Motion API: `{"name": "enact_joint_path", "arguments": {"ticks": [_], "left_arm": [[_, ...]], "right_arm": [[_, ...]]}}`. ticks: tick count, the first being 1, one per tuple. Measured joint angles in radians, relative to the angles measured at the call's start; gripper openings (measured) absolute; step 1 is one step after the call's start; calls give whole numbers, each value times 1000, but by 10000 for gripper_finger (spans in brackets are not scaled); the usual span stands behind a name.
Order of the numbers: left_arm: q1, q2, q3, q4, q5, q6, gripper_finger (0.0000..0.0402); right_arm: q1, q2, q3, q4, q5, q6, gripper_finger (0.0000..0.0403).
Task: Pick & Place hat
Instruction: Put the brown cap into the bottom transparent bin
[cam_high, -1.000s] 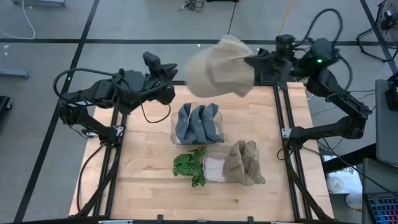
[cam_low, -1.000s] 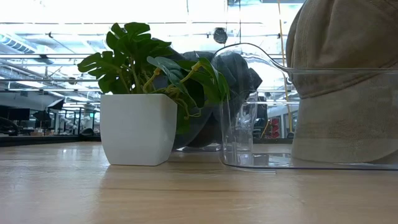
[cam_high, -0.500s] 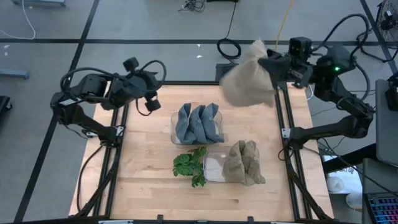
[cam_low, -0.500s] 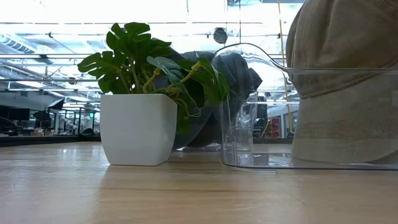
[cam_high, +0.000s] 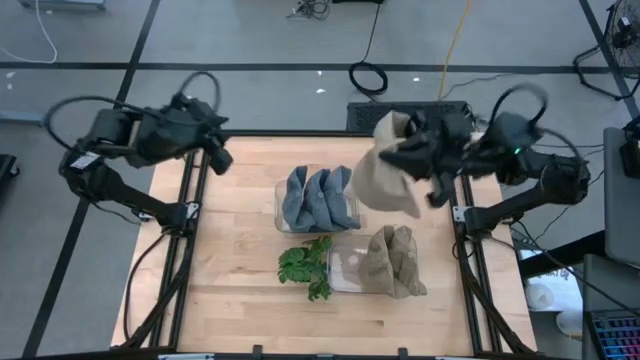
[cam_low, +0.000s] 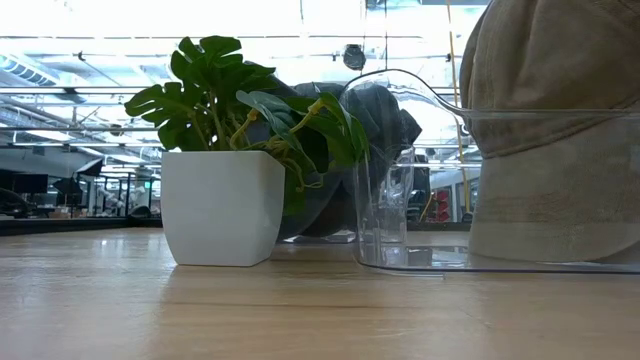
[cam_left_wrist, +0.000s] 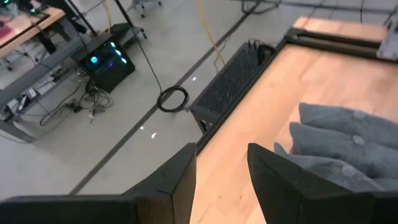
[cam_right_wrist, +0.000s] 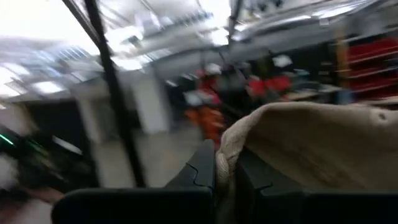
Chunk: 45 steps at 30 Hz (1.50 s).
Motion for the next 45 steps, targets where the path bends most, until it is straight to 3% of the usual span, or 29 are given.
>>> {"name": "enact_joint_path", "arguments": {"ticks": [8, 18, 26, 30, 36, 41, 45], "left_arm": [[46, -80, 0, 0, 2, -4, 154], [105, -114, 0, -2, 22, 26, 152], [144, -112, 0, -4, 87, 26, 152], [151, -112, 0, -4, 107, 22, 154], [151, -112, 0, -4, 153, 10, 154], [150, -112, 0, -4, 229, -42, 154], [151, -112, 0, -5, 231, -80, 154]], "right_arm": [[237, 97, 0, -56, 464, -291, 10], [410, 183, 10, -48, 799, -368, 10], [508, 297, 143, -47, 1019, -482, 10], [535, 339, 187, -61, 1056, -510, 10], [556, 338, 181, -174, 1093, -362, 10], [559, 340, 141, -263, 1012, -242, 10], [559, 340, 99, -290, 977, -202, 10]]}}
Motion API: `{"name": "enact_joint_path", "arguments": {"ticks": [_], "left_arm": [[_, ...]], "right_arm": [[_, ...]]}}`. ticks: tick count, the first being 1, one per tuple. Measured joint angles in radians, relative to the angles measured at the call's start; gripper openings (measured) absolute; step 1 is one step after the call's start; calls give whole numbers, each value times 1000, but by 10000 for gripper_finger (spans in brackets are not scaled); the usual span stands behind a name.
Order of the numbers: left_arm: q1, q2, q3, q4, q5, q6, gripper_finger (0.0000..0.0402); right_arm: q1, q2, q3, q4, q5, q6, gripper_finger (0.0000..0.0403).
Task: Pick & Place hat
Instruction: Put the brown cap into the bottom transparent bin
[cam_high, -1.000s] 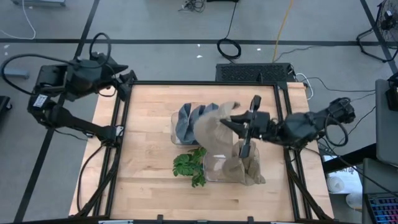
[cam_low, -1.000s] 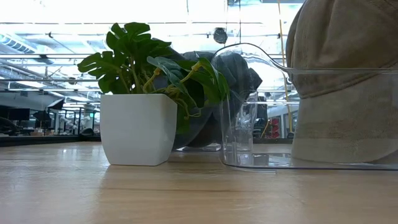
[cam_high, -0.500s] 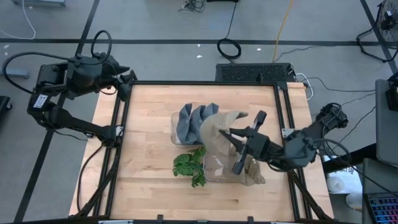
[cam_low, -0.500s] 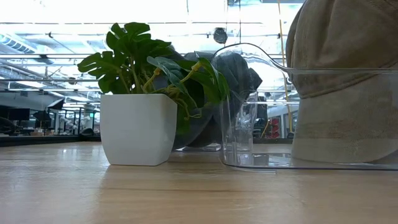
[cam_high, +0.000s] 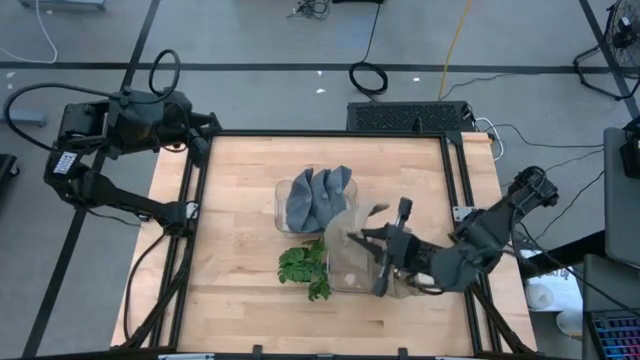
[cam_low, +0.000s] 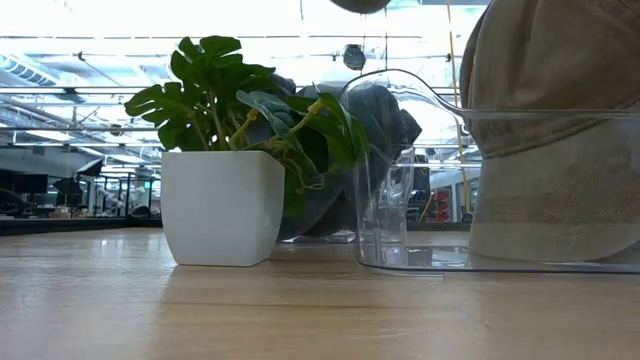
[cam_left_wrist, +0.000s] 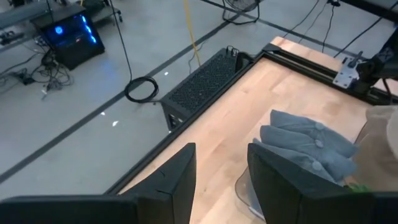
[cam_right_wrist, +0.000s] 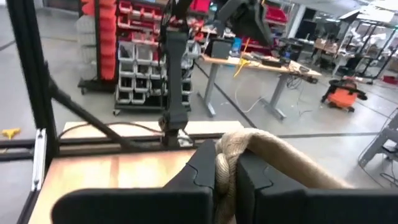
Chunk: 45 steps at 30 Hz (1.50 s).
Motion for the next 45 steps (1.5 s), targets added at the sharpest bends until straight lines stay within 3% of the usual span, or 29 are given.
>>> {"name": "enact_joint_path", "arguments": {"ticks": [22, 27, 37, 45], "left_arm": [[0, 0, 0, -45, -1, -121, 154], [-1, 0, 0, -93, -1, -127, 154], [-1, 0, 0, -163, -4, -126, 154], [-1, 0, 0, -162, -4, -147, 154]], "right_arm": [[0, -1, -353, -55, -104, 295, 9], [16, -10, -361, -47, -158, 320, 9], [95, -53, -351, -79, -128, 365, 9], [-1, -45, -351, -114, -130, 301, 9]]}}
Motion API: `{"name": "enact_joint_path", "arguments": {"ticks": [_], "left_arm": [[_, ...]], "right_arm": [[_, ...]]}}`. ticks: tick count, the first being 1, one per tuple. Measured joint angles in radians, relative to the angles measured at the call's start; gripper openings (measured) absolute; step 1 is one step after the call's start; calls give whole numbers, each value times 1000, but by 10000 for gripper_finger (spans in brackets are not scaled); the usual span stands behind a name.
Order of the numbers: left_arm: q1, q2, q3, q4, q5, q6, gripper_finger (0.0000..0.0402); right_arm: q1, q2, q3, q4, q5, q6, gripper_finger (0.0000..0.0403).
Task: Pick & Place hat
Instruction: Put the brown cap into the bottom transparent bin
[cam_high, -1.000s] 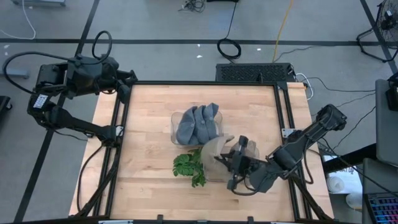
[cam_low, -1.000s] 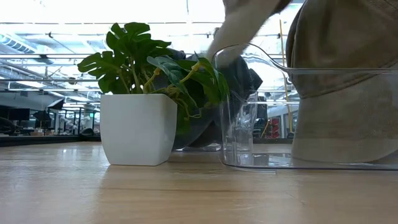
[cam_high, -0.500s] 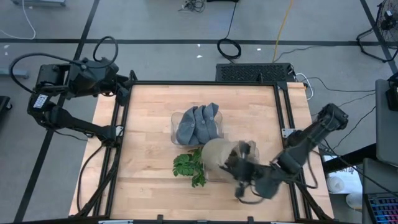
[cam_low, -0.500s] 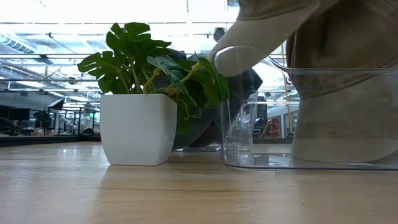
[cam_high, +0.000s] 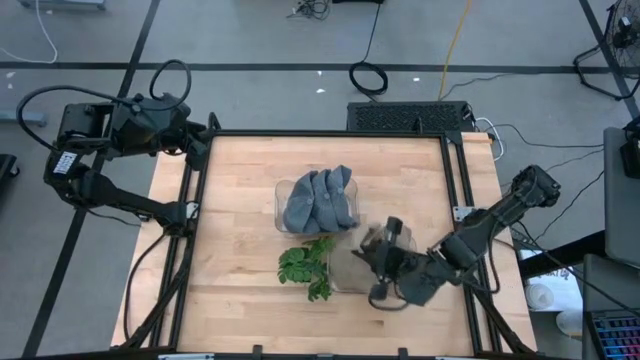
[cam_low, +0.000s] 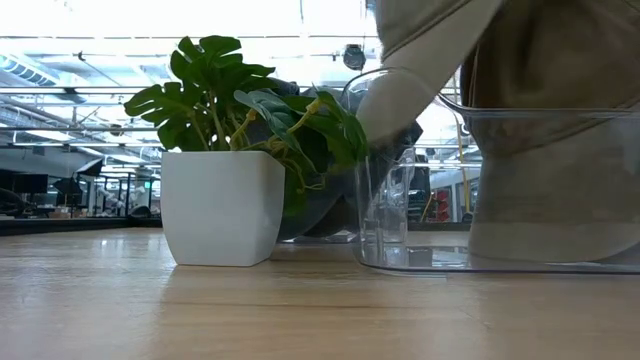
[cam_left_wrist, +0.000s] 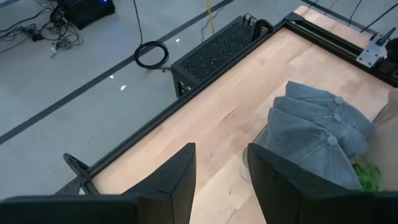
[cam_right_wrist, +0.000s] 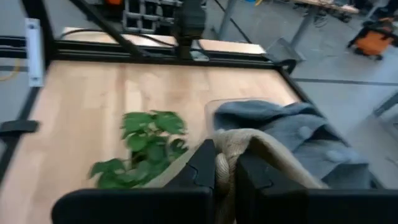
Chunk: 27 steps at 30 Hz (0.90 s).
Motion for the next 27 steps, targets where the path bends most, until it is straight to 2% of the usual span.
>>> {"name": "enact_joint_path", "arguments": {"ticks": [7, 13, 20, 23, 27], "left_arm": [[0, 0, 0, 0, 1, -45, 154], [0, 0, 0, -15, 1, -54, 154], [0, -3, -22, -17, 0, -52, 154], [0, -2, -25, -17, 6, -51, 154], [0, -6, -25, -14, 16, -50, 154]], "right_arm": [[-102, -2, -45, 20, -147, -44, 9], [-86, -2, -159, 131, -178, 41, 9], [-82, -2, -268, 142, -175, 123, 12], [-81, -2, -286, 173, -183, 127, 48], [-80, -28, -285, 181, -187, 128, 128]]}}
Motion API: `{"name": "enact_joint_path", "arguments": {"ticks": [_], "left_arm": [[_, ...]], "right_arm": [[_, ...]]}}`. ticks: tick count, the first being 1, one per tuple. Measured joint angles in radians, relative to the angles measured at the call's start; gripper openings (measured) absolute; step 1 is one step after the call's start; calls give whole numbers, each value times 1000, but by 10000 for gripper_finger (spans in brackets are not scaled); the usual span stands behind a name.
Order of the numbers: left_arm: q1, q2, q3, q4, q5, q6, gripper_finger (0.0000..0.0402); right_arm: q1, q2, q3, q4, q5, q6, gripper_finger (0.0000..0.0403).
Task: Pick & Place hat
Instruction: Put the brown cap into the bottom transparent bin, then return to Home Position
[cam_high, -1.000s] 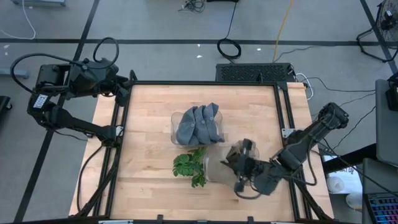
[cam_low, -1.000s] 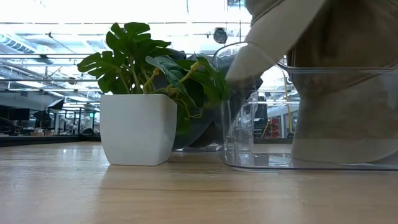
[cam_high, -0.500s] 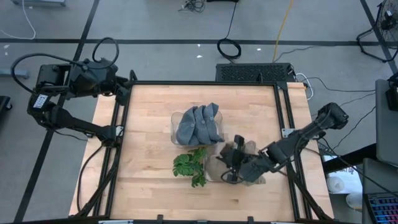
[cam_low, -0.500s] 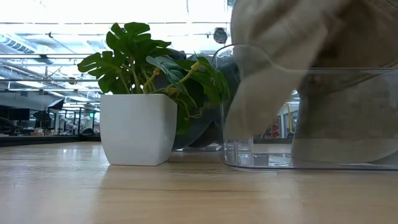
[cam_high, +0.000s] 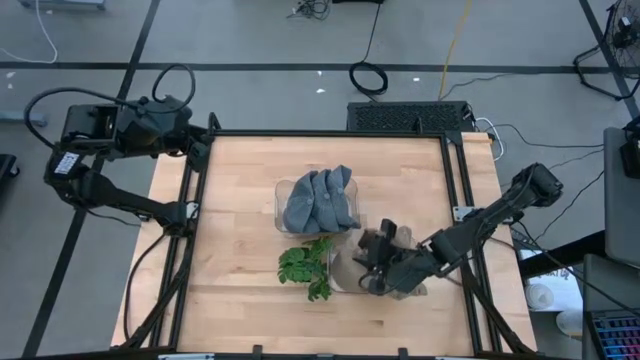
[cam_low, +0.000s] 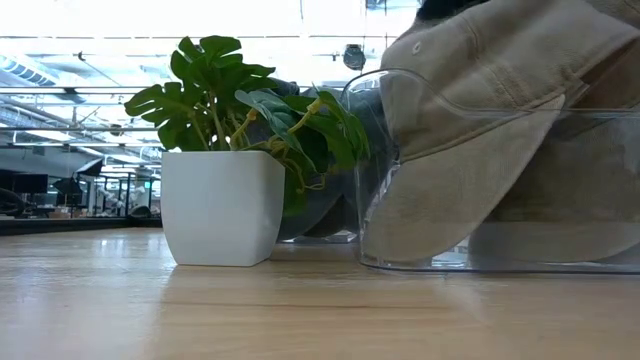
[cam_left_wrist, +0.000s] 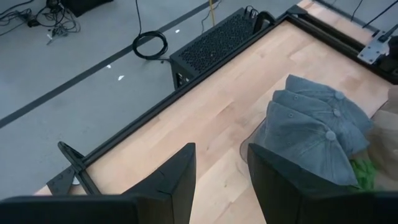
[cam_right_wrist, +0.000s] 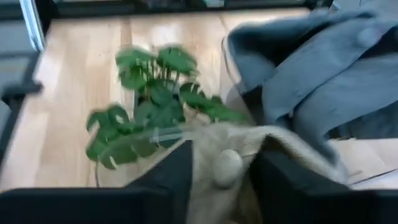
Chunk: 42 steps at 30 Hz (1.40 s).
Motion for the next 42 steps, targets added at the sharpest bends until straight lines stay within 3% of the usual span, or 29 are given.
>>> {"name": "enact_joint_path", "arguments": {"ticks": [4, 7, 14, 21, 25, 30, 36, 39, 42], "left_arm": [[0, -30, 0, 11, 14, 2, 155], [0, -58, 0, 35, 85, 8, 161], [0, -122, 0, 79, 296, 63, 242], [-1, -176, 1, 25, 385, 10, 304], [-1, -222, 1, 55, 335, 130, 323], [-1, -317, -27, 209, 305, 284, 333], [-1, -491, -235, 364, 487, 394, 323], [-1, -576, -378, 438, 559, 405, 318], [-1, -652, -525, 502, 570, 397, 318]], "right_arm": [[2, -75, 2, -15, -19, -3, 214], [3, -148, 2, -23, -18, -10, 273], [2, -292, 2, 3, -16, -188, 354], [6, -420, 2, 52, -19, -231, 365], [23, -502, -47, 42, -18, -253, 365], [21, -651, -233, 112, -18, -204, 364], [22, -815, -494, 353, -150, -283, 366], [22, -875, -588, 432, -152, -316, 363], [22, -923, -658, 476, -152, -349, 362]]}}
